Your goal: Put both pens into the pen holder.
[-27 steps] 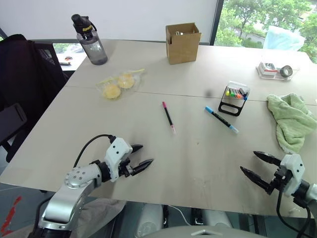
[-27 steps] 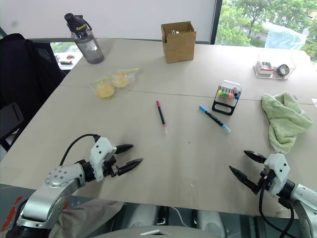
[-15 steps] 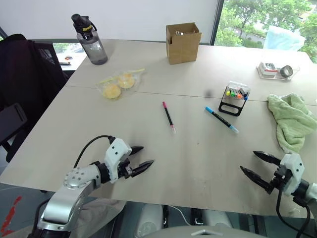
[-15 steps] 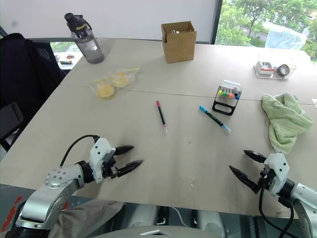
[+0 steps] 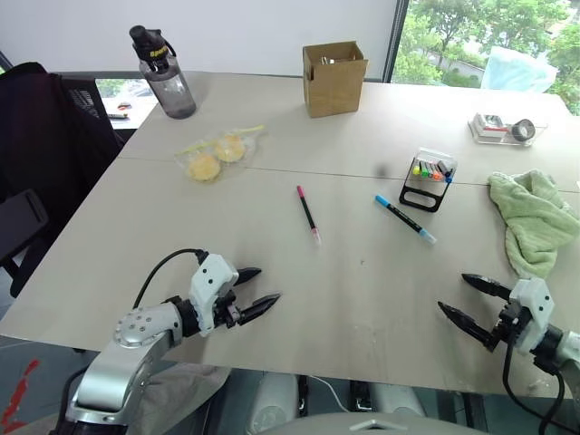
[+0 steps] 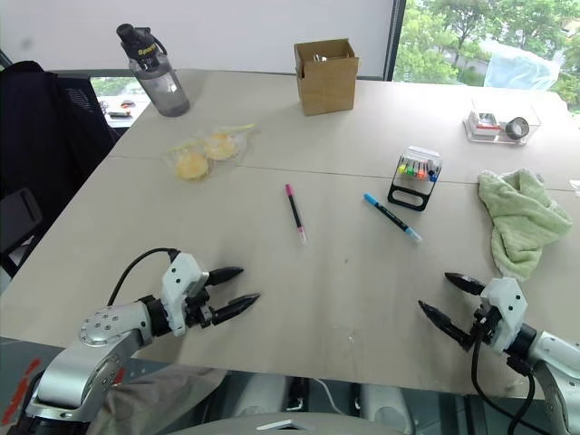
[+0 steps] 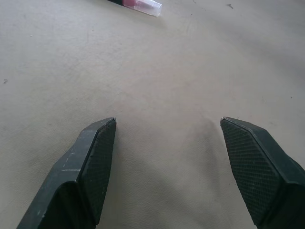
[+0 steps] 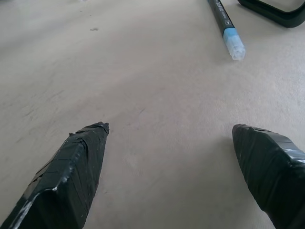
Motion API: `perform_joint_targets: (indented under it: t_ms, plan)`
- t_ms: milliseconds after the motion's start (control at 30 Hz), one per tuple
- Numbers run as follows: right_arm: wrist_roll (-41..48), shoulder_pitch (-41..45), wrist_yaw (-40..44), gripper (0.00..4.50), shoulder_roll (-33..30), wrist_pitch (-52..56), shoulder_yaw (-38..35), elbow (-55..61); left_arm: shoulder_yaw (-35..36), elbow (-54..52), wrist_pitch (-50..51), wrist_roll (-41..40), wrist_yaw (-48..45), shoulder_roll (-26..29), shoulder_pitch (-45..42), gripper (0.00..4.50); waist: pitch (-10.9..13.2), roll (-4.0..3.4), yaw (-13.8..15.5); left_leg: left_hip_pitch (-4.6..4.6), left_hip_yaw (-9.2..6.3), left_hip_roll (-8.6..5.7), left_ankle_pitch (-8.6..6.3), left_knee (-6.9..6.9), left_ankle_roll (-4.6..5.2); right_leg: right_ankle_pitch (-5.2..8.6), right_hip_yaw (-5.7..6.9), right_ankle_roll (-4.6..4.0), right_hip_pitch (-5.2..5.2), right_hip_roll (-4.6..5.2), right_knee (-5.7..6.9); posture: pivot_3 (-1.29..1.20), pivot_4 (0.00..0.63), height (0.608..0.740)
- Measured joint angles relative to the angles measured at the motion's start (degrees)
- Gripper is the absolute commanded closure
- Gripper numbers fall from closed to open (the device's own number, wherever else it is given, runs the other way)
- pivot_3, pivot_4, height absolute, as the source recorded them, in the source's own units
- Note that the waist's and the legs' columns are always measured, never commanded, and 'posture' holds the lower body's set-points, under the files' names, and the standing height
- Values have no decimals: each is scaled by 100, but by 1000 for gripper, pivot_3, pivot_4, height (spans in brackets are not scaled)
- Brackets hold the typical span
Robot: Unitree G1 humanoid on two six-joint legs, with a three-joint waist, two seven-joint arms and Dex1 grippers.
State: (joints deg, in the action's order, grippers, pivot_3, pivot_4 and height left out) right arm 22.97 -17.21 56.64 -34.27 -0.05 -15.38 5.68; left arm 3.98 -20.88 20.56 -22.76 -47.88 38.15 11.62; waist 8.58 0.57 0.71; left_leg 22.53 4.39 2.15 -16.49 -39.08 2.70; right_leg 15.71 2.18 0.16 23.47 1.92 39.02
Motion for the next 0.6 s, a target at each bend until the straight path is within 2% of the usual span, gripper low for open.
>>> perform_joint_targets:
  t_ms: [100,233,333,467,600]
  plan:
    - [-23,291,-110,68,-49,158,61,4,28,2,28,-47,-72,34,-12,922,1,2,-3,0,0,0,0,0,0,0,0,0,0,-1,1,0,150,739]
    - [-68,1149,-527,68,-112,783,259,132,189,0,134,-324,-404,295,-109,922,2,2,-3,0,-1,0,1,0,-2,-1,3,-1,2,-1,2,0,150,739]
    - [-139,1801,-893,68,-142,1441,492,275,442,-56,388,-761,-823,668,-225,922,4,3,0,5,-3,0,2,0,-3,-1,6,-1,4,-1,1,0,150,739]
    - [-154,2567,-1347,68,102,2315,930,271,747,-178,683,-1204,-999,883,-506,922,5,7,1,14,-7,-1,12,-2,-21,-1,10,-1,4,-1,-6,0,150,739]
    - [-356,2917,-1562,68,139,2740,1296,113,783,-373,801,-1363,-1079,961,-589,922,5,6,8,20,-7,-3,12,-2,-20,-1,11,0,5,0,-11,0,150,739]
